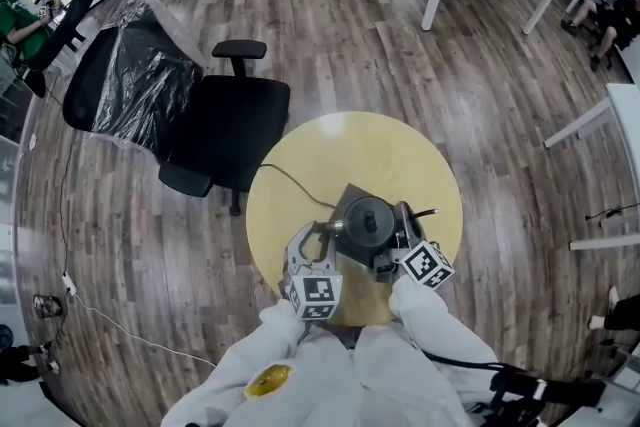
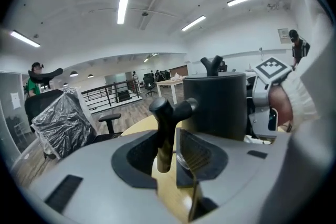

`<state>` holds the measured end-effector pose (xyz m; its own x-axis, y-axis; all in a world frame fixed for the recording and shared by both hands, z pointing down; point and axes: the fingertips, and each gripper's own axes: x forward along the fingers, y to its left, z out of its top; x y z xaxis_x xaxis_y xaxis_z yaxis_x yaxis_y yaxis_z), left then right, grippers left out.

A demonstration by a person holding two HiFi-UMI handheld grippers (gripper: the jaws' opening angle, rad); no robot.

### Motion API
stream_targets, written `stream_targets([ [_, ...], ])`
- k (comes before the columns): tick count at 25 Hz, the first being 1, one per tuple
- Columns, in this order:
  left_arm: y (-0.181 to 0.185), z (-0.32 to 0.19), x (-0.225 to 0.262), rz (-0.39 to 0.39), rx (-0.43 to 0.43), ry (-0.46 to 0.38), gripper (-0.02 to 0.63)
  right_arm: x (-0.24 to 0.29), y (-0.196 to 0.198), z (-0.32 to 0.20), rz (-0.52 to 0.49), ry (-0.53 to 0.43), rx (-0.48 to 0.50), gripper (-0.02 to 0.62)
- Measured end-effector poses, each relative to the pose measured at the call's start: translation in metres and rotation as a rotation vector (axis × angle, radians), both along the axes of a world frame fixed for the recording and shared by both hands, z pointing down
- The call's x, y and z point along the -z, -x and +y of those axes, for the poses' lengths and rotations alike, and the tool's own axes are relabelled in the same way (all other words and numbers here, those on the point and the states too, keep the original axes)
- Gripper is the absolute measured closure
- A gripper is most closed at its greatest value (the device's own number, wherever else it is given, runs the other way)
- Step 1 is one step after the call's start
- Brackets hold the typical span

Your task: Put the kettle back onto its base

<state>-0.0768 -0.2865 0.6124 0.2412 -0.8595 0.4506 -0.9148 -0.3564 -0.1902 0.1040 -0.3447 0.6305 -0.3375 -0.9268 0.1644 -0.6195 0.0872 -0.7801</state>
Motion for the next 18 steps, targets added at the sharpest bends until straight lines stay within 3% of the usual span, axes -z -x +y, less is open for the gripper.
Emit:
stream_targets([
  [7, 0.003, 0.0, -0.007, -0.009, 0.017, 0.018, 0.482, -0.012, 0.003, -0.006, 0.011, 0.042, 0.006, 0.555],
  [12, 0.01, 0.003, -0.012, 0.009, 0.02, 0.002, 0.483, -0.012, 0.01, 0.004, 0.014, 0.025, 0.089, 0.554],
  [18, 0.036, 0.019, -0.019, 0.045, 0.094, 0.013, 0.482, -0.013, 0.005, 0.024, 0.114, 0.046, 0.117, 0.515],
])
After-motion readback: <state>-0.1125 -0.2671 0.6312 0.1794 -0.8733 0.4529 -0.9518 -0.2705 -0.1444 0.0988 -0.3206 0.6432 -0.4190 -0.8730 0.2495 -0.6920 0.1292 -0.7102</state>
